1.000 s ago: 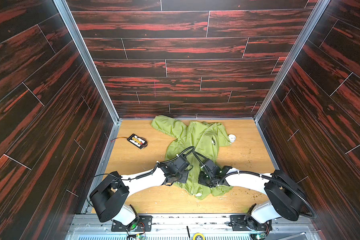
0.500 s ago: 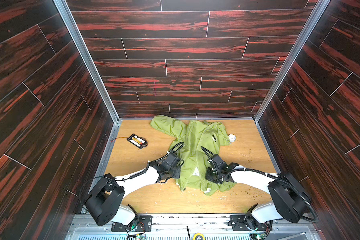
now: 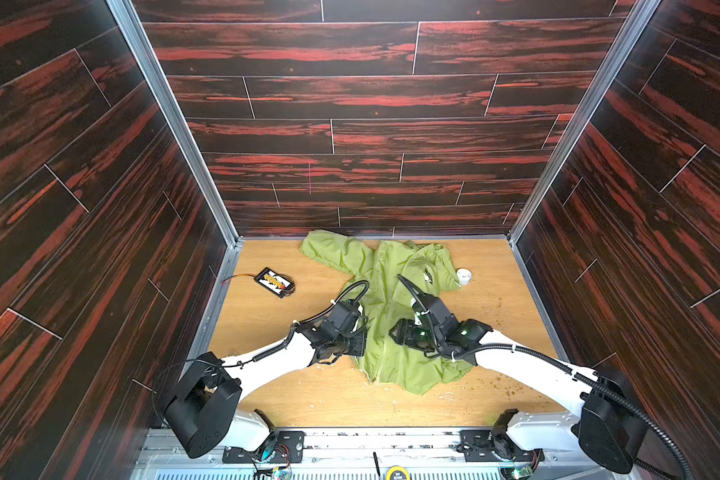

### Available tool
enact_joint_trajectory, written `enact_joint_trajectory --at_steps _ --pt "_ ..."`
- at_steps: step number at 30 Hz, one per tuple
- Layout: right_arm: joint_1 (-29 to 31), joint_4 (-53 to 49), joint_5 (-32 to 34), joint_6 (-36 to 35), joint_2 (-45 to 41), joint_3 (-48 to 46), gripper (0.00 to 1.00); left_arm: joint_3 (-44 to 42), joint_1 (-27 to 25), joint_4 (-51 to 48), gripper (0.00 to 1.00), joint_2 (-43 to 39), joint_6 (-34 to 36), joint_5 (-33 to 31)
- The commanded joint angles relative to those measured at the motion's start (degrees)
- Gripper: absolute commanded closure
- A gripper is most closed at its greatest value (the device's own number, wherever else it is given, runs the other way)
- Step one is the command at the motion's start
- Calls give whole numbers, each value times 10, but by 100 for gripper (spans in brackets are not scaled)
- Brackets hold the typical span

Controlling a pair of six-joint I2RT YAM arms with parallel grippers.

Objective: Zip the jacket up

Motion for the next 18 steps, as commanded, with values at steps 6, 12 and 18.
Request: enact_joint_trajectory --at_steps 6,12,18 --pt "36 140 -63 75 94 -16 36 14 6 7 100 -33 3 14" --pt "34 178 -63 95 114 -39 35 12 20 4 100 -51 -1 20" --pt "-2 253 -76 141 127 -120 35 4 43 -2 100 -62 1 26"
